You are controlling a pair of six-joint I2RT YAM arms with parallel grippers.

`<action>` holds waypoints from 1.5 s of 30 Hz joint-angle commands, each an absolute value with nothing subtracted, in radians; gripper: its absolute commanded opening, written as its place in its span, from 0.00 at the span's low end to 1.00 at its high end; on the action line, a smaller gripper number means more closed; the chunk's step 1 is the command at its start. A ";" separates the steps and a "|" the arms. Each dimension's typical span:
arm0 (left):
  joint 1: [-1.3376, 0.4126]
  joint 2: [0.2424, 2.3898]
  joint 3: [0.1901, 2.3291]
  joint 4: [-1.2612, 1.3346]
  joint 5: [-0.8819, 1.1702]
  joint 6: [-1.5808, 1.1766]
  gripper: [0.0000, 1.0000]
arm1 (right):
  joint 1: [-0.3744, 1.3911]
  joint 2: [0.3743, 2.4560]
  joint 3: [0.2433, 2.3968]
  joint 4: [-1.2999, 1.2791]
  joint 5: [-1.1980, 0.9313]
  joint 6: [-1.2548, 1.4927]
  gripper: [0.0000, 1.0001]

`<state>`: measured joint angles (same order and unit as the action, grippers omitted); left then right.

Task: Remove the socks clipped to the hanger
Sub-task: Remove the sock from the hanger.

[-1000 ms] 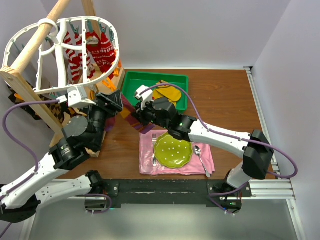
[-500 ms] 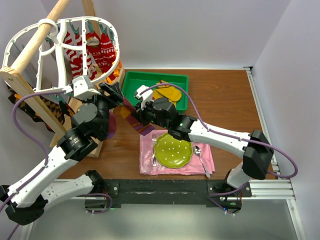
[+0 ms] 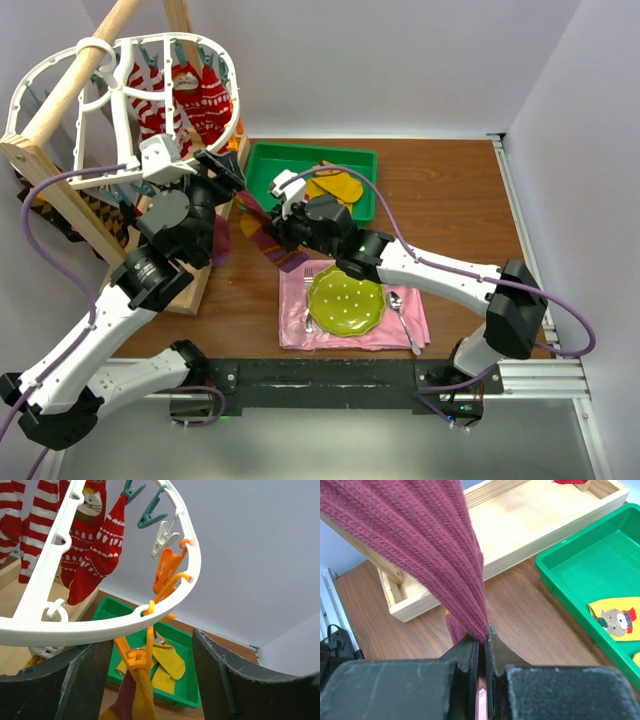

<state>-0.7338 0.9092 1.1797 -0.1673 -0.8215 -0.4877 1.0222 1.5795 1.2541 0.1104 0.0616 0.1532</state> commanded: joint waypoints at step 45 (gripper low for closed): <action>-0.630 0.946 1.223 -0.193 -0.738 -0.514 0.01 | 1.028 1.594 1.344 0.052 0.057 0.176 0.00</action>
